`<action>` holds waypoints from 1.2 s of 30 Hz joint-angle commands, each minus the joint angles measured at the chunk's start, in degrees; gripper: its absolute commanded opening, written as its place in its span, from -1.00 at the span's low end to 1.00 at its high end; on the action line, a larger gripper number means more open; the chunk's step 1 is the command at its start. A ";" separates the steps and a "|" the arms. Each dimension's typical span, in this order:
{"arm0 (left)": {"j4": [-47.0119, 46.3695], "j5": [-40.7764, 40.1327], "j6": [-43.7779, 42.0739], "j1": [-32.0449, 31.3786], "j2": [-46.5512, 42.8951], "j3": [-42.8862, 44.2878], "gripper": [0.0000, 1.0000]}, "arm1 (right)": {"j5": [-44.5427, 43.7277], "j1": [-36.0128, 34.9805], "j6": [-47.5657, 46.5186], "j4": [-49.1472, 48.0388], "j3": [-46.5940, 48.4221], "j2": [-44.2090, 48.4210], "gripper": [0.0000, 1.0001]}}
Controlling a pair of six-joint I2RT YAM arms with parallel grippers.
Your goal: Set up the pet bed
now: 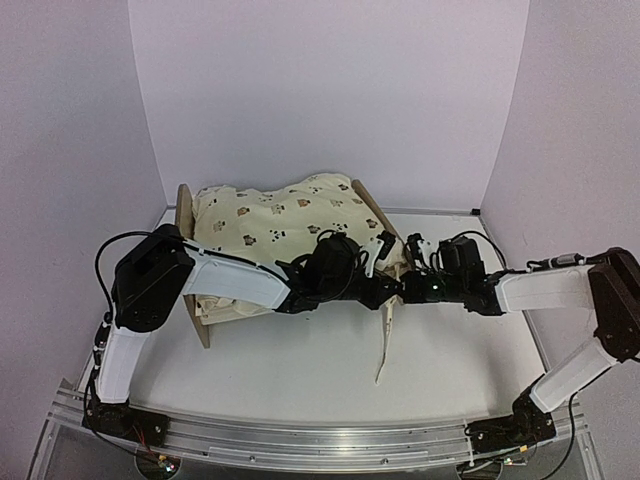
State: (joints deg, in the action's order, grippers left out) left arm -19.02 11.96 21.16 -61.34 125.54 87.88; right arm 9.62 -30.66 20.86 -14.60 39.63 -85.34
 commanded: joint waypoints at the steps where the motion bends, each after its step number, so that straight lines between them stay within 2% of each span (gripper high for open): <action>1: -1.88 1.36 1.63 -0.01 -3.40 0.48 -0.71 | 7.28 1.59 0.30 -12.77 -1.91 -1.80 -1.00; 4: -1.66 0.80 2.35 0.05 -3.86 0.33 -0.60 | 11.30 2.71 1.42 -16.33 -1.90 -3.66 -1.00; 10: -1.94 -0.83 3.10 0.14 -5.72 -1.40 -0.22 | 18.90 4.85 4.78 -24.95 -2.42 -7.39 -1.00; 18: -1.74 -5.43 2.84 0.26 -10.11 -6.21 0.21 | 24.63 5.55 6.96 -29.32 -1.35 -9.45 -1.00; 26: -2.16 -8.71 2.90 0.30 -14.59 -11.99 0.46 | 27.08 5.61 8.88 -32.92 -1.03 -10.86 -1.00; 28: -2.48 -8.84 3.33 0.28 -15.62 -13.42 0.72 | 26.85 5.69 9.51 -34.12 -1.36 -10.91 -1.00; 29: -2.73 -9.05 3.54 0.32 -16.02 -14.17 0.93 | 26.77 5.70 9.72 -34.58 -1.46 -10.98 -1.00; 33: -2.61 -10.83 3.45 0.28 -17.85 -16.79 0.99 | 27.32 5.71 10.72 -36.13 -1.21 -11.81 -1.00; 36: -0.10 -13.36 0.15 0.31 -19.08 -17.00 0.99 | 28.77 5.95 10.64 -36.59 -1.33 -11.88 -1.00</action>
State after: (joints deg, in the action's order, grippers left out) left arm -19.76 2.60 24.32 -61.06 110.90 71.42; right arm 35.36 -25.12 30.63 -47.21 37.50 -96.44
